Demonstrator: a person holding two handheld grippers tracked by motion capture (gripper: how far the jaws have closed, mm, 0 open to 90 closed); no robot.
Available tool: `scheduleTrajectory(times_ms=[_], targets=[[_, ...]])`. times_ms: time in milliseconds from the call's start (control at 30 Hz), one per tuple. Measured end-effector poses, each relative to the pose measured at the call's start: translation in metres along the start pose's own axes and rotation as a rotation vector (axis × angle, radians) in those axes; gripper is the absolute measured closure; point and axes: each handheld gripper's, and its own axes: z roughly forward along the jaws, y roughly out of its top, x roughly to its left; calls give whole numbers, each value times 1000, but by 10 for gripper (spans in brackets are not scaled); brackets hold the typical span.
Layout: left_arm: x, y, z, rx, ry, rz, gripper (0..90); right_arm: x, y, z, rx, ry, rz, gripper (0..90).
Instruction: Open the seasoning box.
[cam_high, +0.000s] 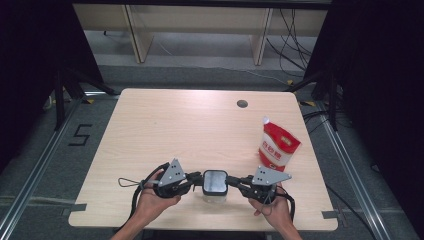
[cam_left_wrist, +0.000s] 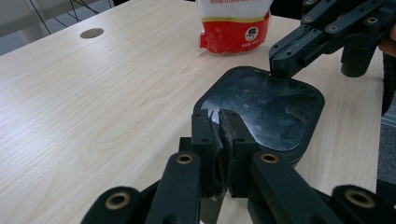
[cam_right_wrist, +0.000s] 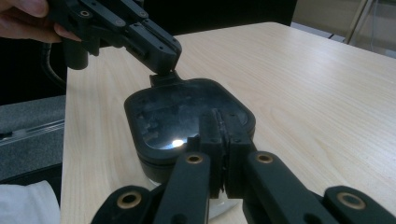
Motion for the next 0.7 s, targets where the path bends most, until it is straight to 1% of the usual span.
scheduleTrajectory(times_ms=[100,133,167,200,233,267,300,333,367,467,500,567,600,633,700], targets=[[0,0,0,0,-1,-1,841,0,0,0,0,-3,-3,897],[2,0,0,-2,-8,22,841,0,0,0,0,-3,-3,897],[0,0,0,1,-3,-1,841,0,0,-1,11,8,13,897],[0,0,0,-3,-4,-7,841,0,0,-1,6,3,16,897],[0,0,0,-3,-4,-7,841,0,-1,0,0,-1,1,899],[0,0,0,-2,-3,-2,841,0,-1,0,-1,7,0,900],[1,0,0,1,-5,3,841,0,-1,0,2,6,-7,900],[3,0,-1,7,-17,17,841,0,0,0,7,-1,-11,900],[3,0,-1,7,-17,17,841,0,0,0,8,-5,-11,900],[3,-1,-1,3,-16,10,842,1,-1,1,-6,-9,-9,900],[3,-2,-1,-3,-18,-4,842,0,-1,1,0,10,-8,900],[3,-2,-1,-4,-16,-8,842,0,-1,1,-1,11,-8,900],[3,-2,-1,-4,-16,-8,842,0,-1,1,-6,-3,-9,900],[3,-2,-1,-5,-21,-15,842,0,-1,0,1,3,-6,900],[3,-3,-1,-5,-19,-16,842,-1,-1,0,0,1,-7,900]])
